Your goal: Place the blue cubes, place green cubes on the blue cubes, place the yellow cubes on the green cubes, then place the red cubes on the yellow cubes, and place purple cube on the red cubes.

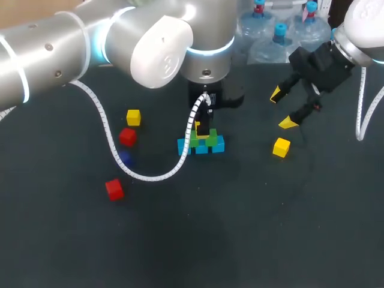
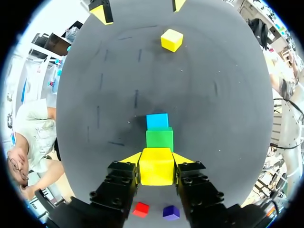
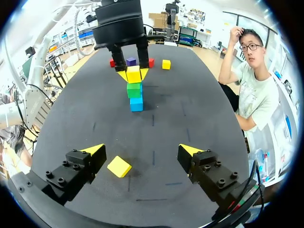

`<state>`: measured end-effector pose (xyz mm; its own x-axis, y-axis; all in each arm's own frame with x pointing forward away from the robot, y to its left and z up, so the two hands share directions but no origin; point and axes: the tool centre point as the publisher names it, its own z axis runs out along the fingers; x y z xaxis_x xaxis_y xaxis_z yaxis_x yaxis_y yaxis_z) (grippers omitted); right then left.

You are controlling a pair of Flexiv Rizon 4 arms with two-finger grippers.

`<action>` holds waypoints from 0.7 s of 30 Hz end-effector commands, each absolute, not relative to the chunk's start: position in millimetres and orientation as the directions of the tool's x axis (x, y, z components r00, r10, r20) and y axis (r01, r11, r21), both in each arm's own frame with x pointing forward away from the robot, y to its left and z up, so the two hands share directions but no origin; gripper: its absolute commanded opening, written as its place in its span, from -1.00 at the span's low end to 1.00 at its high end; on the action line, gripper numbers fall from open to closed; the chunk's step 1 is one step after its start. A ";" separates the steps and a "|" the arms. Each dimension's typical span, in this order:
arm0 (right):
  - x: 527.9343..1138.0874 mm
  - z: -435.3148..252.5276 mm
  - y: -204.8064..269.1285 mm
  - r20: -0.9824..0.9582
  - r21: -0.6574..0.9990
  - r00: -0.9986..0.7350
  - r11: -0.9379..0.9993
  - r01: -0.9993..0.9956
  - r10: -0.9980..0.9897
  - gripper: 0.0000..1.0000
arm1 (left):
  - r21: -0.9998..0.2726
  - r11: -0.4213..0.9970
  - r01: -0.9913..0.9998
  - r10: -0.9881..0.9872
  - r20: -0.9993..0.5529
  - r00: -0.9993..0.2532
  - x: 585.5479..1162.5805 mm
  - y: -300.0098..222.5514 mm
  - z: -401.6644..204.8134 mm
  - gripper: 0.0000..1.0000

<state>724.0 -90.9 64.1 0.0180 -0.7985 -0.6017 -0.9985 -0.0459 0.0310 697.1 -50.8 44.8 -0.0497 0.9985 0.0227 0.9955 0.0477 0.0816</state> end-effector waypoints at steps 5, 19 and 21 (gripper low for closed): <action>722.9 64.3 -91.0 -0.602 0.029 0.018 -0.045 -0.999 -0.798 1.00 | 0.082 0.043 0.996 0.999 0.026 -0.045 701.1 -50.7 46.3 -1.00; 722.9 64.3 -91.0 -0.602 0.029 0.018 -0.045 -0.999 -0.798 1.00 | 0.082 0.045 0.996 0.998 0.028 -0.047 699.8 -48.9 47.2 -1.00; 722.9 64.3 -91.0 -0.602 0.029 0.018 -0.045 -0.999 -0.798 1.00 | 0.080 0.045 0.996 0.999 0.026 -0.047 699.7 -48.8 46.5 -1.00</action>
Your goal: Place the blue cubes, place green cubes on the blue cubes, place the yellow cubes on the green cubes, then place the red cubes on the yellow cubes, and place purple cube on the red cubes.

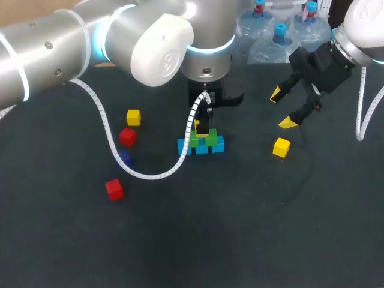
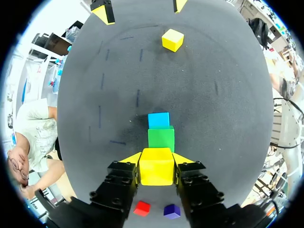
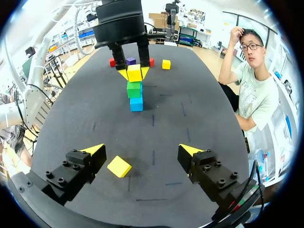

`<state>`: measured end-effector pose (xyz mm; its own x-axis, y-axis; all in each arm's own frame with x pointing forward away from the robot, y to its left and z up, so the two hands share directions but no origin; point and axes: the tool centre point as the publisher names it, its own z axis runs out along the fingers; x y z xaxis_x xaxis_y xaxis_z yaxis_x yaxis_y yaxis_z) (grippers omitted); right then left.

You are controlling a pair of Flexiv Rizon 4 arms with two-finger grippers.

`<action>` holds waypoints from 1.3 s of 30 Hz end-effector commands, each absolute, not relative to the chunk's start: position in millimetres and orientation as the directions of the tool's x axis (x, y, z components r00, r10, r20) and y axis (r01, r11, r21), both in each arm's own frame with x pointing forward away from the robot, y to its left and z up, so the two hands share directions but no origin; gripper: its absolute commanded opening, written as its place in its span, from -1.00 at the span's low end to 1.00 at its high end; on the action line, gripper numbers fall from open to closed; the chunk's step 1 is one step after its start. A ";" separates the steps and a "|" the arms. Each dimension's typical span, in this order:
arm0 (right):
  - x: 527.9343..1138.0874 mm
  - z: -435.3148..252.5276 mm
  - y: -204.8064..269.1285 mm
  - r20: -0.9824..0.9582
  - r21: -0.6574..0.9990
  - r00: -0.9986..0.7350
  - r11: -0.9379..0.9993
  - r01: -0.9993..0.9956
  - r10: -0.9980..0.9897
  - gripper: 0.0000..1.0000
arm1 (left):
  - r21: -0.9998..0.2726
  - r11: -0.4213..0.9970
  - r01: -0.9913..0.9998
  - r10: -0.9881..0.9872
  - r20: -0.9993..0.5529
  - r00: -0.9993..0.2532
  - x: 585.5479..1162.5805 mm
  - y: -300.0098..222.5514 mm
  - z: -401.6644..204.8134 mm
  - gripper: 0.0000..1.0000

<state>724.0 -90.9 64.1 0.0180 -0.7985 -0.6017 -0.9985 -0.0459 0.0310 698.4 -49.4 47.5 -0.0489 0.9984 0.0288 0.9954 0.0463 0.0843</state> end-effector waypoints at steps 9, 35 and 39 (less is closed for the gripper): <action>722.9 64.3 -91.0 -0.602 0.029 0.018 -0.045 -0.999 -0.798 1.00 | 0.076 0.044 0.996 0.999 0.025 -0.046 700.6 -49.2 45.2 -1.00; 722.9 64.3 -91.0 -0.602 0.029 0.018 -0.045 -0.999 -0.798 1.00 | 0.074 0.054 0.996 0.998 0.024 -0.056 700.0 -49.0 45.2 1.00; 722.9 64.3 -91.0 -0.602 0.029 0.018 -0.045 -0.999 -0.798 1.00 | 0.076 0.055 0.996 0.998 0.024 -0.057 699.9 -49.1 45.6 1.00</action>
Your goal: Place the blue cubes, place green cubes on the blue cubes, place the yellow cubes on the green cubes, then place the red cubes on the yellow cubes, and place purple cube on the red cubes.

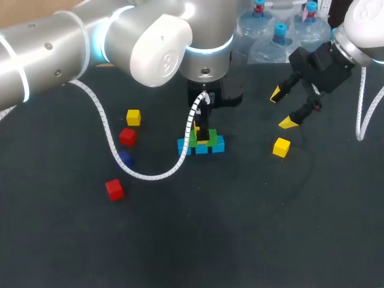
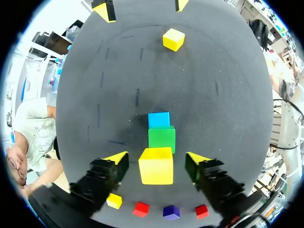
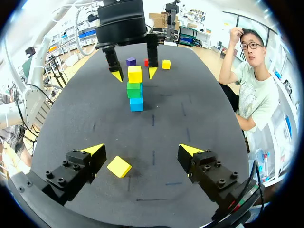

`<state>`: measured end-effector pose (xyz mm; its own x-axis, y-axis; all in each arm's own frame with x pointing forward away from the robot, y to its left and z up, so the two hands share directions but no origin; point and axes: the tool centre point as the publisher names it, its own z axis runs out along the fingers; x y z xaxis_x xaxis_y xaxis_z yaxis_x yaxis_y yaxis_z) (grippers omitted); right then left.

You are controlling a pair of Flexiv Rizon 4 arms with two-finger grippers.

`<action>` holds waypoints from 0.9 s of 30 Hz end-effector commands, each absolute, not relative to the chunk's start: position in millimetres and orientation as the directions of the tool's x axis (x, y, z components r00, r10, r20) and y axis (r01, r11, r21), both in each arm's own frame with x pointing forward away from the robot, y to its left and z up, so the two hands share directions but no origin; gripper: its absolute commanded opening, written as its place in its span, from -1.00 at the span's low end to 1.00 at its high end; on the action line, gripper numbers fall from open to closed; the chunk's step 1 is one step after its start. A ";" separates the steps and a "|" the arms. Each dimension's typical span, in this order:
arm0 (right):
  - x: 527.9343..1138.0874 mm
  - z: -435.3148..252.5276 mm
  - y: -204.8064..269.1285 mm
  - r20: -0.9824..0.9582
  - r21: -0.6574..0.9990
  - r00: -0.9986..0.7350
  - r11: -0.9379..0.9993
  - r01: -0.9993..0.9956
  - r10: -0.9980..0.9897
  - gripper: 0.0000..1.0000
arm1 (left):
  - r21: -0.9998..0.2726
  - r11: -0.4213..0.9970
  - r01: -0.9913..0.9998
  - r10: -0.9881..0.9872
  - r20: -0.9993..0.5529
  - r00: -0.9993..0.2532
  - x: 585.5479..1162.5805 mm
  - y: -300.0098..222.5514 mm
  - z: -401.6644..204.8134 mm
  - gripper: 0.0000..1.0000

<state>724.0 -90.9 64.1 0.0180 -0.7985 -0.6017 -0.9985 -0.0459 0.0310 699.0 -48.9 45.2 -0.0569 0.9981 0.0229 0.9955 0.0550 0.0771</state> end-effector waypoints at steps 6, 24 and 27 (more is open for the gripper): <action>722.9 64.3 -91.0 -0.602 0.029 0.018 -0.045 -0.999 -0.798 1.00 | 0.090 0.053 0.995 0.998 0.020 -0.055 698.4 -48.8 51.2 1.00; 722.9 64.3 -91.0 -0.602 0.029 0.018 -0.045 -0.999 -0.798 1.00 | 0.180 0.111 0.977 0.993 0.005 -0.114 684.4 -9.6 78.4 1.00; 722.9 64.3 -91.0 -0.602 0.029 0.018 -0.045 -0.999 -0.798 1.00 | 0.201 0.132 0.971 0.991 0.005 -0.136 680.5 2.3 82.5 1.00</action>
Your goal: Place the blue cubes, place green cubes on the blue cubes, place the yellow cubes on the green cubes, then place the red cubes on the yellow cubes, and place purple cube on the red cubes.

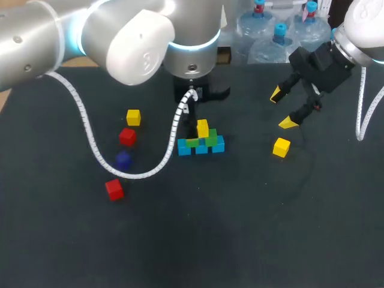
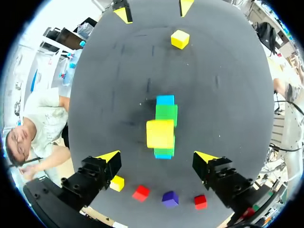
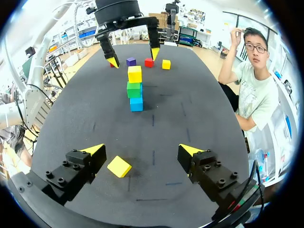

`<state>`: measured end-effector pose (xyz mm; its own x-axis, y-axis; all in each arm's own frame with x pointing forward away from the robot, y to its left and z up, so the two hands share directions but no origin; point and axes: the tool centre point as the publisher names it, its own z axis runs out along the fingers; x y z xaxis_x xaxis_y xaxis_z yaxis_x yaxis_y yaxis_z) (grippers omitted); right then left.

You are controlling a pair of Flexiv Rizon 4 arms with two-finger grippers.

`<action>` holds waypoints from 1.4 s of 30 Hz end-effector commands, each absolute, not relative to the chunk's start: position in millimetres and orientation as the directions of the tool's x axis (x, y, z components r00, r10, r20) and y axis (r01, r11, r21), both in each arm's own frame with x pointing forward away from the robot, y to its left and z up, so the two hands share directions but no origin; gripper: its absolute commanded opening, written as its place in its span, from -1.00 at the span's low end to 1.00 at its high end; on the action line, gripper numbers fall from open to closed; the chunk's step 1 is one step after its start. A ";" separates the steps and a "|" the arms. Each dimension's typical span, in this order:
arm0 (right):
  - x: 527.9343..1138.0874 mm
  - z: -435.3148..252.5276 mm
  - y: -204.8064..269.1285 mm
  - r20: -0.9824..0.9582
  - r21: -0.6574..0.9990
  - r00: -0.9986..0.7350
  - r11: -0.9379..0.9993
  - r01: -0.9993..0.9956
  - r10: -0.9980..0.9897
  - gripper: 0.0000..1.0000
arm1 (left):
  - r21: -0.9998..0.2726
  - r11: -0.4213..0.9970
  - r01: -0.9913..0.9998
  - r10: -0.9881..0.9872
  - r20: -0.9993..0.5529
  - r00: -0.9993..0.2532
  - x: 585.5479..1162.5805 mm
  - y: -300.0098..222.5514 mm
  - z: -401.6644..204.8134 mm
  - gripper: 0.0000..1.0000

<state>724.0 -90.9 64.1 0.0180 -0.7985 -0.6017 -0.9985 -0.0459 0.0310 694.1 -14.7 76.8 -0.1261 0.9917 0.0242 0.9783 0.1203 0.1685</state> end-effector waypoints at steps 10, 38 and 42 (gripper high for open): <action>722.9 64.3 -91.0 -0.602 0.029 0.018 -0.045 -0.999 -0.798 1.00 | 0.243 0.144 0.959 0.987 -0.105 -0.122 671.3 33.2 81.6 1.00; 722.9 64.3 -91.0 -0.602 0.029 0.018 -0.045 -0.999 -0.798 1.00 | 0.269 0.136 0.953 0.986 -0.126 -0.106 646.8 77.9 92.0 1.00; 722.9 64.3 -91.0 -0.602 0.029 0.018 -0.045 -0.999 -0.798 1.00 | 0.277 0.143 0.950 0.980 -0.172 -0.097 647.1 76.5 91.7 1.00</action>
<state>724.0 -91.0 64.1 0.0179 -0.7985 -0.6018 -0.9985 -0.0457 0.0310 652.8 65.9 95.3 -0.1124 0.9846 -0.1336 0.9519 0.1453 0.2698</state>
